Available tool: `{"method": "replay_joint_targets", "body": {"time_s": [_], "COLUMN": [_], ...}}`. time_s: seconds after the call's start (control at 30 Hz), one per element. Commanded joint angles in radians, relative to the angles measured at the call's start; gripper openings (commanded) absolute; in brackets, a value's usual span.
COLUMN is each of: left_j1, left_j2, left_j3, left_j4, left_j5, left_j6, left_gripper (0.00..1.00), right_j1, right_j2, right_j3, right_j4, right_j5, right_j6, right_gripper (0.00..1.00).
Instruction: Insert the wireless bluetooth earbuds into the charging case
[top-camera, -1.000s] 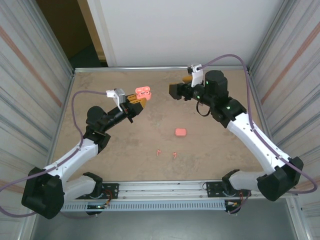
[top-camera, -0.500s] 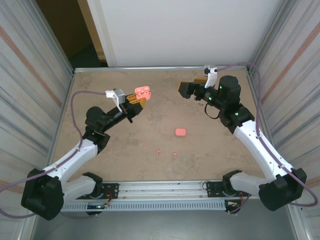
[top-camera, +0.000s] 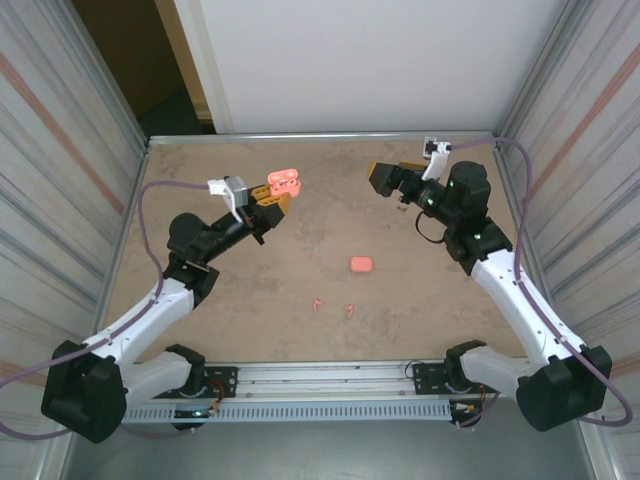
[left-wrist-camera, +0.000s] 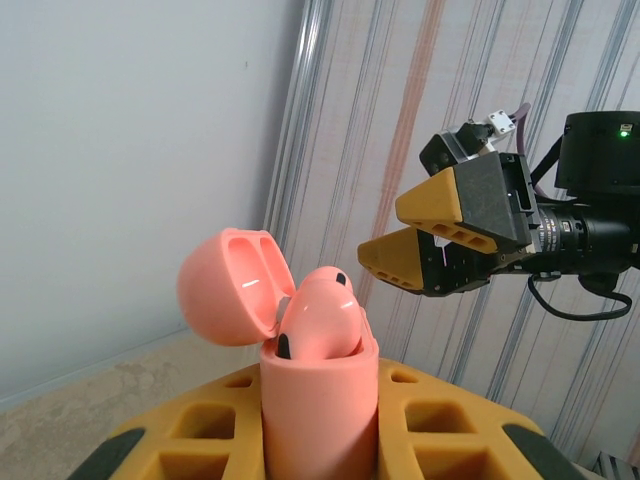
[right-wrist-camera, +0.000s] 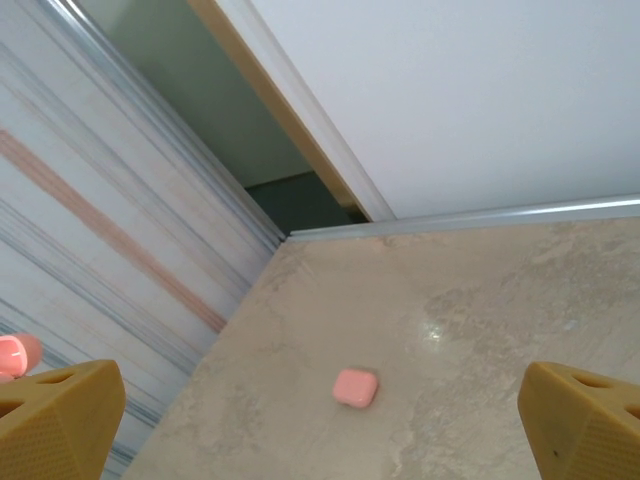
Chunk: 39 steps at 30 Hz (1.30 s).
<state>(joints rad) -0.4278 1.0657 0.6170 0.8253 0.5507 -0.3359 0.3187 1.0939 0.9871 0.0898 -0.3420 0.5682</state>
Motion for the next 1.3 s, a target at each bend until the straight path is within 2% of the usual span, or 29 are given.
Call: {"method": "replay_joint_targets", "body": {"time_s": [0.0, 0.33, 0.63, 1.03, 1.27], "left_j1": [-0.009, -0.009, -0.009, -0.009, -0.009], "left_j2": [-0.023, 0.007, 0.096, 0.196, 0.251], "left_j3": [0.030, 0.029, 0.065, 0.145, 0.199], "left_j4": [0.075, 0.184, 0.325, 0.427, 0.463], "left_j5": [0.011, 0.016, 0.047, 0.145, 0.210], "left_j6": [0.022, -0.004, -0.024, -0.067, -0.108], "left_gripper": [0.00, 0.00, 0.00, 0.00, 0.00], "right_j1": [-0.017, -0.040, -0.047, -0.044, -0.018], "right_j2": [-0.032, -0.009, -0.009, 0.033, 0.061], "right_j3": [-0.015, -0.019, -0.017, 0.080, 0.136], "right_j4": [0.074, 0.113, 0.126, 0.182, 0.210], "right_j5": [-0.027, -0.107, -0.156, -0.416, -0.483], "right_j6": [0.058, 0.091, 0.093, 0.106, 0.122], "right_gripper": [0.99, 0.99, 1.00, 1.00, 1.00]}}
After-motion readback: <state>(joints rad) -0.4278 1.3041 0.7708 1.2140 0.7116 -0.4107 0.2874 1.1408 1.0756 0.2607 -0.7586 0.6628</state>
